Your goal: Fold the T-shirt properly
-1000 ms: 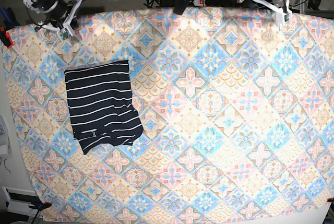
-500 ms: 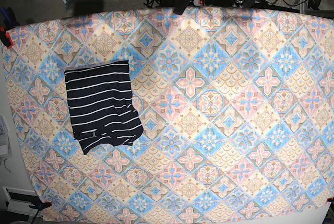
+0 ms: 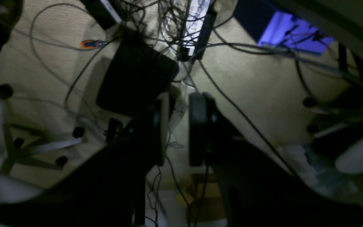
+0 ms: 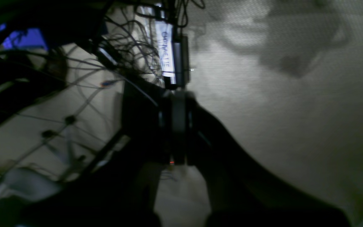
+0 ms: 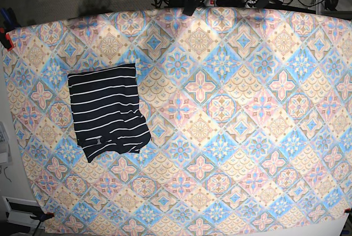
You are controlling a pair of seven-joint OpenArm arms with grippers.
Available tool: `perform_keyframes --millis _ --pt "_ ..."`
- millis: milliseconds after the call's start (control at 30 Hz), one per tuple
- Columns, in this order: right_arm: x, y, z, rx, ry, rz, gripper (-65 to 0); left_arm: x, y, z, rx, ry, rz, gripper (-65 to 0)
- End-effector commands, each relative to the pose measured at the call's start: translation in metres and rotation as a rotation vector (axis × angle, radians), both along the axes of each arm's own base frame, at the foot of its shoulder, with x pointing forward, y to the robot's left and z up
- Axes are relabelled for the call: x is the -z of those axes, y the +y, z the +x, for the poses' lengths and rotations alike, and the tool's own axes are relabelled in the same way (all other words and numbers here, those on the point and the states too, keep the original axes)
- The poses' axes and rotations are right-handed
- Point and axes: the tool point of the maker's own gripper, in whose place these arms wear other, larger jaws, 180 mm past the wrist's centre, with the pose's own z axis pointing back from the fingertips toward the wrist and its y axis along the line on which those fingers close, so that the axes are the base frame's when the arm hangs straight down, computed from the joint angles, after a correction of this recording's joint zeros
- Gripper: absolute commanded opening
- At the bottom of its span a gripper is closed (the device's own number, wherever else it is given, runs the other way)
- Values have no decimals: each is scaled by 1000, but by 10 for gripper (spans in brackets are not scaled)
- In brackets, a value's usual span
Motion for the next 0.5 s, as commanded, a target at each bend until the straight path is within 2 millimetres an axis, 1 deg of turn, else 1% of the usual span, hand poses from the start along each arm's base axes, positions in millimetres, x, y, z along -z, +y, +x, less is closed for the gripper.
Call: perform_keyframes --millis 0,100,167,200,233,267,333,400,467 --pt "0 0 -19 4 42 9 -650 3 2 -8 12 27 4 -546" --pt "10 10 -18 53 47 36 -650 18 10 -8 45 62 32 -546" --pt "16 21 -15 59 51 64 -650 27 18 -1 72 50 62 -546" --pt "20 26 -9 65 44 77 -650 34 26 3 107 40 82 -546" --pt "23 31 -4 76 37 89 -650 41 27 4 149 37 85 -546" --pt "26 35 -4 91 35 99 -650 48 27 4 184 41 84 -546" --pt "35 37 -3 128 31 48 -650 60 33 2 247 52 91 -546" --pt "44 52 6 158 10 32 -650 70 35 3 272 46 98 -546" --pt "50 59 14 186 -1 9 -650 79 38 3 291 33 107 -546"
